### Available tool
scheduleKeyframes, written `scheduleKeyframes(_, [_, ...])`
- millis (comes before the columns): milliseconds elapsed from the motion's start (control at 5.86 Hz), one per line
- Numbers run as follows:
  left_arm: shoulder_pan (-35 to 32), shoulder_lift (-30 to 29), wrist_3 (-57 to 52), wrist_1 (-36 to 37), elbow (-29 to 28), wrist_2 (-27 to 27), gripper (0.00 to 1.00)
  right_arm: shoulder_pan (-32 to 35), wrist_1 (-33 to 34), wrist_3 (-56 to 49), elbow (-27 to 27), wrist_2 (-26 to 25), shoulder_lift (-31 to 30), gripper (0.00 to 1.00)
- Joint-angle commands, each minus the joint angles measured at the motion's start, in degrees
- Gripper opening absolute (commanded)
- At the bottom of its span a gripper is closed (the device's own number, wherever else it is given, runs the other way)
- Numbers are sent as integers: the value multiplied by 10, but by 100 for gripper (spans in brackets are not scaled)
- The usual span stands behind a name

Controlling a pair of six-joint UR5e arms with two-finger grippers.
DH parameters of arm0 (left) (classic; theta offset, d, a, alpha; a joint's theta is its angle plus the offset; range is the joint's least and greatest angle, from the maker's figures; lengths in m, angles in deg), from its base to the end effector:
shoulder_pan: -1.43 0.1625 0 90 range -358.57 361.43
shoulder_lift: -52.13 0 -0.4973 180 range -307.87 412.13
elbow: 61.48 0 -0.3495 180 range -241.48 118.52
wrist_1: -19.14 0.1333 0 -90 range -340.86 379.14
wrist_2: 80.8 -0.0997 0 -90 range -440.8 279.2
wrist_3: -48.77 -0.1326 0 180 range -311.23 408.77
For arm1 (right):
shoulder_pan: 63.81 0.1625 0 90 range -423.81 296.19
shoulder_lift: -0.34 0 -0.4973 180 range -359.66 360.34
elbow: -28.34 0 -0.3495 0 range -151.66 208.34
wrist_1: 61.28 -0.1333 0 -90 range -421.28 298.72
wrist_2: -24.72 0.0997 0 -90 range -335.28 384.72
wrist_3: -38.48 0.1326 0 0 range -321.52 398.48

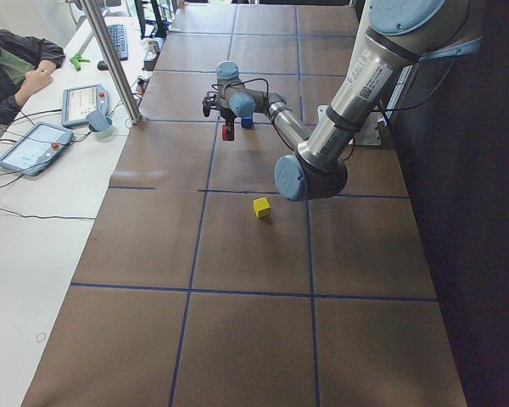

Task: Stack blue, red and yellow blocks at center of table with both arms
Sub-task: 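Carry the red cube with the left gripper above the blue cube, then lower the red cube onto the blue cube and open the left gripper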

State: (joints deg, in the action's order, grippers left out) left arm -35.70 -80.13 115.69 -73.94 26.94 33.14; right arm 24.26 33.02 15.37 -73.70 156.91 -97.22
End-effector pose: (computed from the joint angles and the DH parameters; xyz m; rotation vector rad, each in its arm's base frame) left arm 0.5542 -0.5193 0.3213 0.0337 0.8494 -0.0708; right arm 0.0313 -0.3843 0.7261 0.1393 -0.7289 -0.4181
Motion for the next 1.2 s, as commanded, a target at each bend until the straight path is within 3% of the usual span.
scheduleKeyframes(0, [72,-82,15,71,-13,-62,9,0,0,0,0,0,0,100])
scheduleKeyframes(341, [80,-141,6,68,-93,-69,11,0,0,0,0,0,1,100])
scheduleKeyframes(1024, [77,-127,-20,62,-94,-67,12,0,0,0,2,0,0,100])
